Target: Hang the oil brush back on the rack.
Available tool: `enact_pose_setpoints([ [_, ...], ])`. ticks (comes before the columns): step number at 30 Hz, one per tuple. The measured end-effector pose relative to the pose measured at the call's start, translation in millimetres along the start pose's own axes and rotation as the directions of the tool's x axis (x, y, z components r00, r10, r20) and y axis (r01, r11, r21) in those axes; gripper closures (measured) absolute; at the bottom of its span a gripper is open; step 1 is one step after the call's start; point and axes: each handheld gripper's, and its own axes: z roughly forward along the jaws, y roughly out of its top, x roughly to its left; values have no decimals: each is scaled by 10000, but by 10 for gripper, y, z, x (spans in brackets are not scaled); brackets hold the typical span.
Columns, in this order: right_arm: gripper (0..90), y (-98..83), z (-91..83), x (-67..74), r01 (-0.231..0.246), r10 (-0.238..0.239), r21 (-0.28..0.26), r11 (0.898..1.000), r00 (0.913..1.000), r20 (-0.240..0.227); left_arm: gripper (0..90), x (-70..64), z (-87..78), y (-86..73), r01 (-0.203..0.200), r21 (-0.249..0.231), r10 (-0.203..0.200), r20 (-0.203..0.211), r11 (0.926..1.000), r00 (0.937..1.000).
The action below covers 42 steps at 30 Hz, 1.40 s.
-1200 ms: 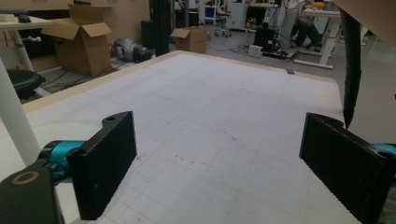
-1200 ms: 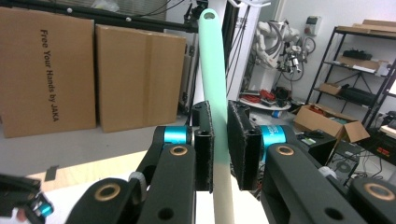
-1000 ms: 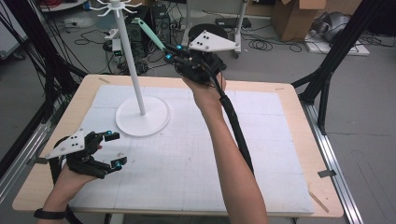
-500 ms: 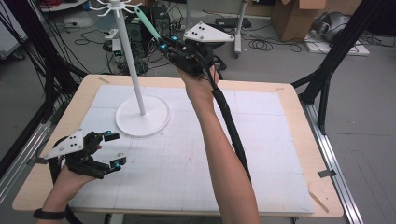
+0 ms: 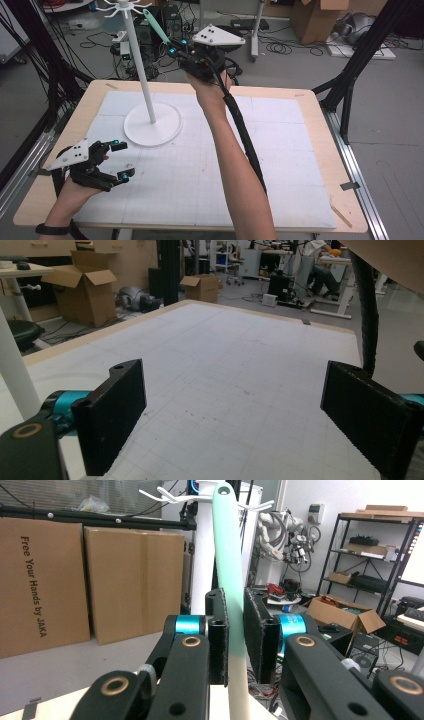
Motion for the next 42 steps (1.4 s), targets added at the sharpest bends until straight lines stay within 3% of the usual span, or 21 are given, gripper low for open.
enact_pose_setpoints([
  [23, 810, -11, 227, 55, 150, -154, 526, 9985, 9999, 78, 116, 6, -35, 0, 12, -117, -13, -8, 9999, 10000],
  [26, 792, -27, 258, 65, 385, -394, 804, 9960, 9992, 100, 116, 8, -35, -2, 16, -114, -16, -13, 9999, 10000],
  [32, 649, -50, 282, 75, 382, -389, 934, 9949, 9992, 57, 116, 3, -34, -3, 5, -90, -5, -3, 10000, 10000],
  [34, 578, -59, 257, 69, 407, -413, 972, 9944, 9991, 42, 115, 4, -38, -2, 5, -92, -5, -8, 10000, 10000],
  [42, 442, -126, 82, 19, 636, -607, 1192, 9908, 9978, -281, 115, 3, -34, -3, 20, -67, -21, -32, 10000, 10000],
])
